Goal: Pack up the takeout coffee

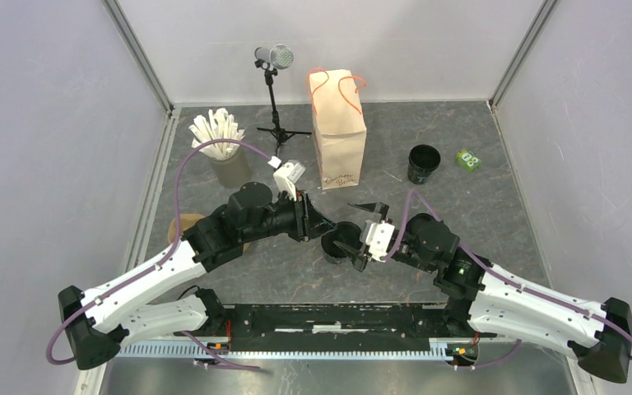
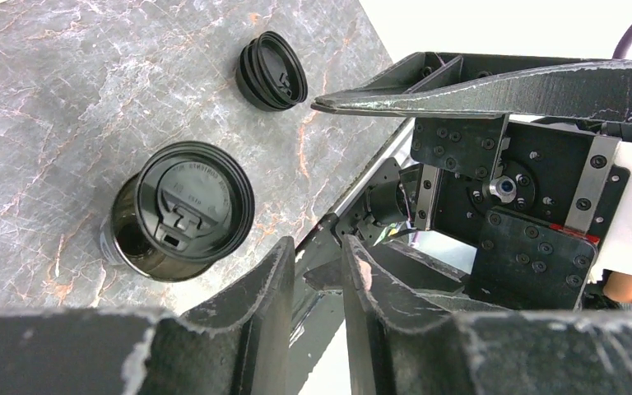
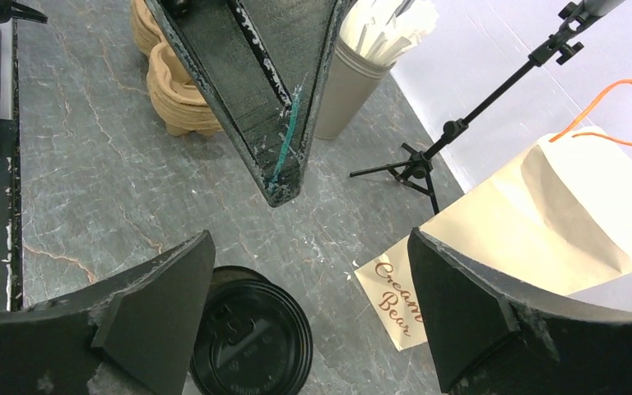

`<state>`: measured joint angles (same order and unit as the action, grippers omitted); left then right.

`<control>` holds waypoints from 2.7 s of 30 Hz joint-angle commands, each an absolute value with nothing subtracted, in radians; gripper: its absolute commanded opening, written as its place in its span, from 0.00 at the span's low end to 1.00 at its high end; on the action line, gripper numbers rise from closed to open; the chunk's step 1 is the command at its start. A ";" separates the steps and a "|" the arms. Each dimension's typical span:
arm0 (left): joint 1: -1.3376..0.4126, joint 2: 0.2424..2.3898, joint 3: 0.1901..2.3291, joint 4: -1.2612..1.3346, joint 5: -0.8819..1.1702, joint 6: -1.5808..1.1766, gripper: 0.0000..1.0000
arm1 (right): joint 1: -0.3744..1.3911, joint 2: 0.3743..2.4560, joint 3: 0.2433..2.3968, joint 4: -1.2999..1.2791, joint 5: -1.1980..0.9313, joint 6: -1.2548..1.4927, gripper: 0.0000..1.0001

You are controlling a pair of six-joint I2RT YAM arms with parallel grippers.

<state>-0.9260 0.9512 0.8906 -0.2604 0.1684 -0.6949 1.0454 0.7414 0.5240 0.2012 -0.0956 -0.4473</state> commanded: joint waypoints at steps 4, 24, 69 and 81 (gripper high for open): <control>-0.924 0.950 0.899 -0.299 0.081 -0.615 0.45 | 1.048 0.759 0.559 0.201 -0.011 -0.365 0.93; -0.764 0.959 0.997 -0.554 -0.005 -0.359 0.83 | 1.041 0.760 0.518 -0.238 0.571 0.345 0.68; -0.764 0.851 0.905 -0.637 -0.067 -0.183 1.00 | 0.745 0.944 0.262 -0.031 0.253 0.381 0.26; -0.765 0.931 0.960 -0.590 -0.011 -0.279 0.98 | 0.727 0.845 0.298 -0.060 0.291 0.372 0.13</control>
